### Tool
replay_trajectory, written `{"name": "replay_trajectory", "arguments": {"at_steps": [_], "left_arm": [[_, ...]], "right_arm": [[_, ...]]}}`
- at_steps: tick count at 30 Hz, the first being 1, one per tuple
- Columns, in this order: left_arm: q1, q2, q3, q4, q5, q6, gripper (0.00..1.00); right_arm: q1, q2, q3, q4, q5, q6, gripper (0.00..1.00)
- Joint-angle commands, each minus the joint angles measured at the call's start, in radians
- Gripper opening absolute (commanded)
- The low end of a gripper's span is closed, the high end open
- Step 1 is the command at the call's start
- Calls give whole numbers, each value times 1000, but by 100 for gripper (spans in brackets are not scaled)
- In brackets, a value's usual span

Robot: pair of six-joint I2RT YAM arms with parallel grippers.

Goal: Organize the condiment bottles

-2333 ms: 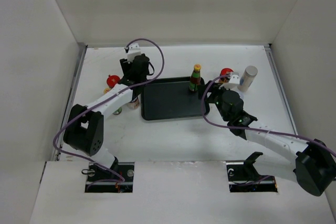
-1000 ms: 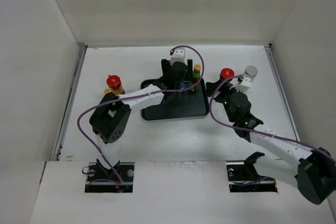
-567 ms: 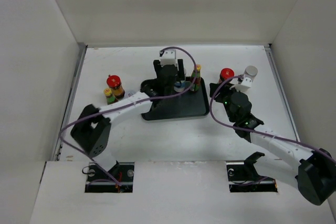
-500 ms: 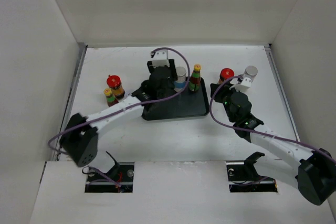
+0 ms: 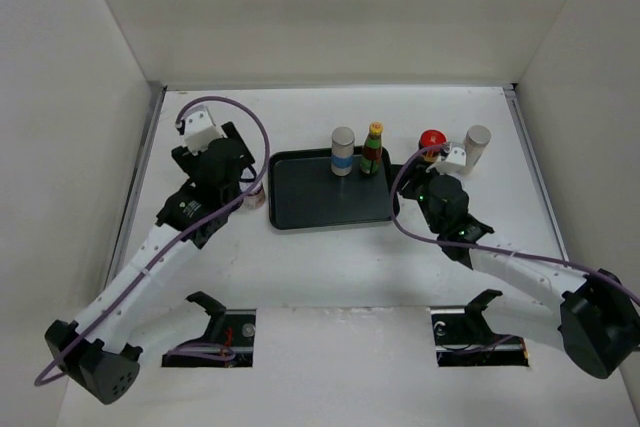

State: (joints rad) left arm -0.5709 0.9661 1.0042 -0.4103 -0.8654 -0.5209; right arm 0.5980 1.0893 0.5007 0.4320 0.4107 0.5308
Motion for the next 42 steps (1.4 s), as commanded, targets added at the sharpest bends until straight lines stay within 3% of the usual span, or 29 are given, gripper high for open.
{"name": "replay_trajectory", "arguments": {"at_steps": [1, 13, 27, 33, 38, 42], "left_arm": [[102, -18, -22, -174, 110, -62, 69], [230, 55, -85, -96, 132, -61, 64], [257, 111, -119, -42, 120, -36, 51], [273, 117, -136, -25, 128, -47, 50], [289, 111, -147, 13, 169, -73, 26], [276, 83, -128, 11, 164, -67, 19]], "right_arm": [[15, -6, 41, 53, -1, -11, 54], [21, 40, 45, 74, -7, -14, 56], [21, 6, 33, 71, -7, -14, 58], [15, -2, 30, 68, -10, -14, 58], [16, 1, 32, 67, -10, -14, 58], [19, 3, 32, 68, -10, -14, 58]]}}
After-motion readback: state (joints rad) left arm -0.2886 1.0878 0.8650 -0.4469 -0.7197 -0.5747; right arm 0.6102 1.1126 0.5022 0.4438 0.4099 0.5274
